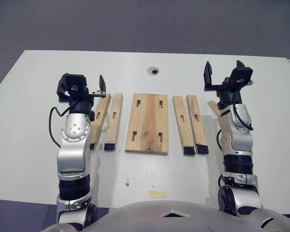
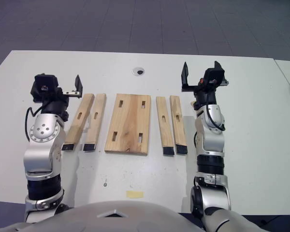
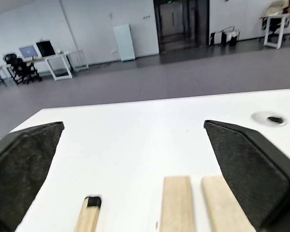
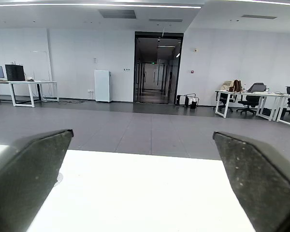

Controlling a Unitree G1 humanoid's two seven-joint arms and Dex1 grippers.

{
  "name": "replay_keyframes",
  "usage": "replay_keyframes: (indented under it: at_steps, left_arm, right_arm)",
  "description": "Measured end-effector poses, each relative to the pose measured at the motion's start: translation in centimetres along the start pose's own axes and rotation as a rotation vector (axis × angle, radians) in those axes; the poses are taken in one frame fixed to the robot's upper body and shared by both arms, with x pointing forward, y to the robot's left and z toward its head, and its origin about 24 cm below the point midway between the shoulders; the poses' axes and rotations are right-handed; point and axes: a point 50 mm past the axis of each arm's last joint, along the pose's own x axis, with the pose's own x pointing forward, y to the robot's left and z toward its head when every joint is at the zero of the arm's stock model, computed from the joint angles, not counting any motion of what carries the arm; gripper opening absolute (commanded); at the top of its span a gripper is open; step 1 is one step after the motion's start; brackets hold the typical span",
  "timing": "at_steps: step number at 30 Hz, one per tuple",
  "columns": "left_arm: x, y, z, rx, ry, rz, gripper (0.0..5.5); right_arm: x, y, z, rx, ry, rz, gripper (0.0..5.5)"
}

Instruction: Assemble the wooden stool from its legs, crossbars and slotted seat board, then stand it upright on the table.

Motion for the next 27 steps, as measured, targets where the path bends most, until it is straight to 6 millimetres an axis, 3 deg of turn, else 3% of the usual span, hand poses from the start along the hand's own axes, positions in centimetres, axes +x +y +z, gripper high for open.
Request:
replay_keyframes:
  at_steps: [4,10,15,19,27]
  left_arm:
    - [-1.0,2.6,-2.3,0.026,0.145,0.051,5.39]
    - [0.4,7.3,-5.3,0.049,0.325,-0.06,5.39]
    - [1.0,9.5,-8.0,0.028,0.463,-0.146,5.19]
    - [1.7,10.1,-9.0,-0.023,0.511,-0.211,4.57]
    - [2.2,8.9,-9.0,-0.055,0.521,-0.294,3.3]
  right_arm:
    - [-0.4,-0.1,-0.5,0.0,0.021,-0.011,5.4]
    - [-0.5,-0.2,-0.4,0.001,0.018,-0.031,5.4]
    - [-1.0,-0.5,-0.8,0.003,0.027,-0.059,5.4]
    - [-1.3,-0.4,-1.1,0.013,0.034,-0.075,5.4]
    - [-1.6,0.3,-1.2,0.034,0.034,-0.084,5.4]
